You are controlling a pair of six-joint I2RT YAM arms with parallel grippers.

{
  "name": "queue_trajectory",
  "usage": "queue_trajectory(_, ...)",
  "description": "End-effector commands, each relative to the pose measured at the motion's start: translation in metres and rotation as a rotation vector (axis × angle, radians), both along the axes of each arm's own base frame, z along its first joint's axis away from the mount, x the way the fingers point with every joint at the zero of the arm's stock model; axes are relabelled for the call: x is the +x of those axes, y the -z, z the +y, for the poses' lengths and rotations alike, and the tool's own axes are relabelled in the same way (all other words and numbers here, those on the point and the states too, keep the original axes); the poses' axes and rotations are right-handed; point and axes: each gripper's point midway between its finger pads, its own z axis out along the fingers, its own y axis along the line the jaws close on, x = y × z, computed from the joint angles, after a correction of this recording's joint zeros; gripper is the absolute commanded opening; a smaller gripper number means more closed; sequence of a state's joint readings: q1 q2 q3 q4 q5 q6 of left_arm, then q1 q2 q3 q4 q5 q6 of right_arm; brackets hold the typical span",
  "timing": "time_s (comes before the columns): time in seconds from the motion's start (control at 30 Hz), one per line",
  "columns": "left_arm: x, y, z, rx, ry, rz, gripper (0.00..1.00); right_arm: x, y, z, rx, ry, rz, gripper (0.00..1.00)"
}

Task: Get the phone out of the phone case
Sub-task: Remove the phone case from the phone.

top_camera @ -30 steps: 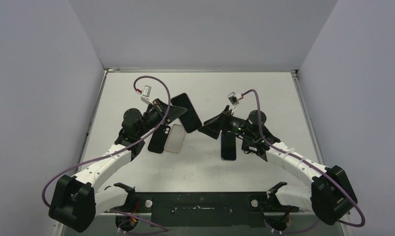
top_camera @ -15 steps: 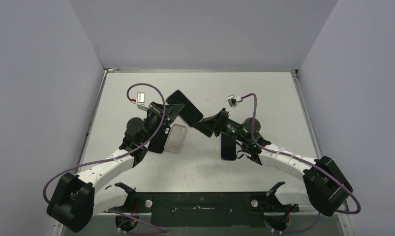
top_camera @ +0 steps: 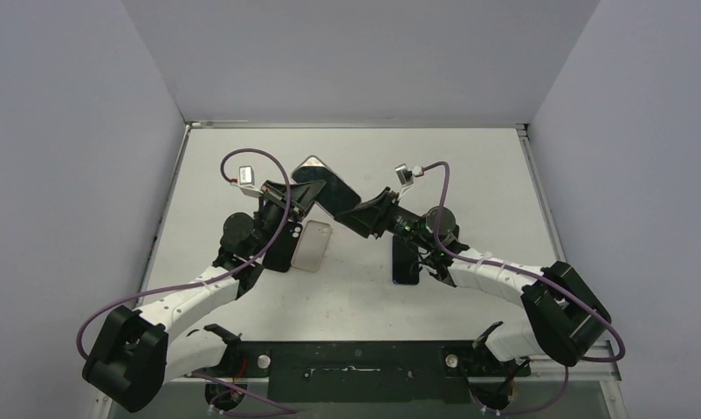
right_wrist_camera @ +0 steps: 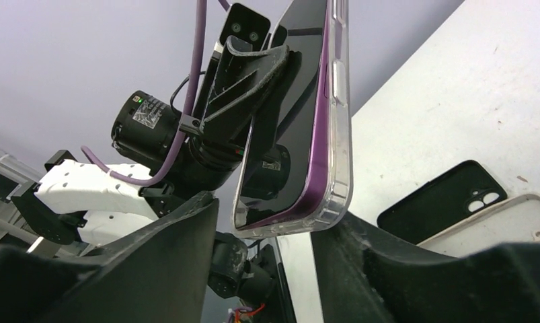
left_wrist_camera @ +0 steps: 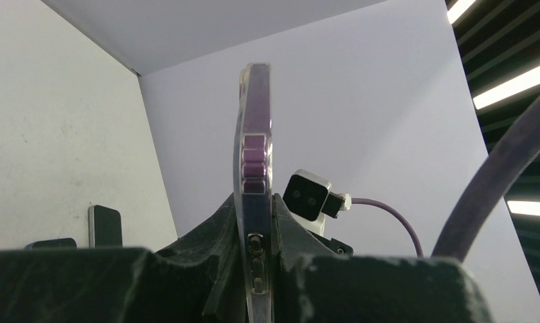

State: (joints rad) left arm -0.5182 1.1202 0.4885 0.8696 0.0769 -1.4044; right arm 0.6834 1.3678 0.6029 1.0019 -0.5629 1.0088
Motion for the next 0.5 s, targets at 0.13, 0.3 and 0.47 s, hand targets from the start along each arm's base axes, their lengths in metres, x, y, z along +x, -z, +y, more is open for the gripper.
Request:
queue_trajectory(0.13,-0.011,-0.047,0.005,-0.121,0.015,-0.105,0.0,-0.011,-0.034,0.008,0.076,-0.077,-0.159,0.31)
queue_trajectory(0.3,-0.01,-0.043,0.001,-0.129,0.037,-0.056,0.0,-0.016,-0.029,0.011,0.018,-0.106,-0.255,0.16)
queue_trajectory(0.47,-0.012,-0.04,-0.009,-0.157,0.11,0.014,0.0,-0.008,-0.006,0.013,-0.154,-0.082,-0.382,0.07)
